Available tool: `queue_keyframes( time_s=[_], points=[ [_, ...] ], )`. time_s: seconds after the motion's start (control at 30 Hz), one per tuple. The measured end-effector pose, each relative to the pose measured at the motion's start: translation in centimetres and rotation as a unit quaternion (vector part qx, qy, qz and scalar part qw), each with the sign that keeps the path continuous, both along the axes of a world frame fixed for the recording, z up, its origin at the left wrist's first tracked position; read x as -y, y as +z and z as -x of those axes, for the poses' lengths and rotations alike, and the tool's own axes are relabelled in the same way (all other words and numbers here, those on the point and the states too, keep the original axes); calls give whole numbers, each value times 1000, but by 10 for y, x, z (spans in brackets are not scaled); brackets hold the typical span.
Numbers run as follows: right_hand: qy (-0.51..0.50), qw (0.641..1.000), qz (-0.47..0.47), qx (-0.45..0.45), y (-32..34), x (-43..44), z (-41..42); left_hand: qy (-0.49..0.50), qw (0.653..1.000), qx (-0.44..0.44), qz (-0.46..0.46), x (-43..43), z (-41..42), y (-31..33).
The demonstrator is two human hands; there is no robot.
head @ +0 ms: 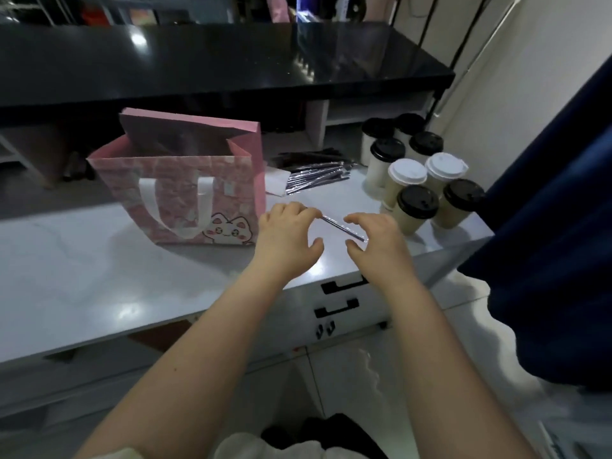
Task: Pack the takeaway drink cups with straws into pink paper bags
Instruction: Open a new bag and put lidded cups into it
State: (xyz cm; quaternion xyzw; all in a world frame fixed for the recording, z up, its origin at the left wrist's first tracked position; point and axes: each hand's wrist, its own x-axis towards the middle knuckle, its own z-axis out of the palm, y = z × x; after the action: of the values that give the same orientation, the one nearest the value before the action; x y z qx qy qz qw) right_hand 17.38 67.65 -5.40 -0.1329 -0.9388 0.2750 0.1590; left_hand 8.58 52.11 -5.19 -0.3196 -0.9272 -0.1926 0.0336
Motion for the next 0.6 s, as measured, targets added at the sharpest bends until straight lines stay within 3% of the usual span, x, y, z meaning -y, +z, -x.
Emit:
queue_keyframes(
  time_s=[0.23,0.37,0.6],
  points=[
    [-70,997,-13,38,-26,-60,-27,-8,999,37,3,-64,-17,-32],
    [-47,995,-40,77,-30,-100,-23,8,998,56,5,-106,-28,-46],
    [-22,997,-35,60,-38,-159,-4,70,996,58,-2,-165,-18,-55]
  ],
)
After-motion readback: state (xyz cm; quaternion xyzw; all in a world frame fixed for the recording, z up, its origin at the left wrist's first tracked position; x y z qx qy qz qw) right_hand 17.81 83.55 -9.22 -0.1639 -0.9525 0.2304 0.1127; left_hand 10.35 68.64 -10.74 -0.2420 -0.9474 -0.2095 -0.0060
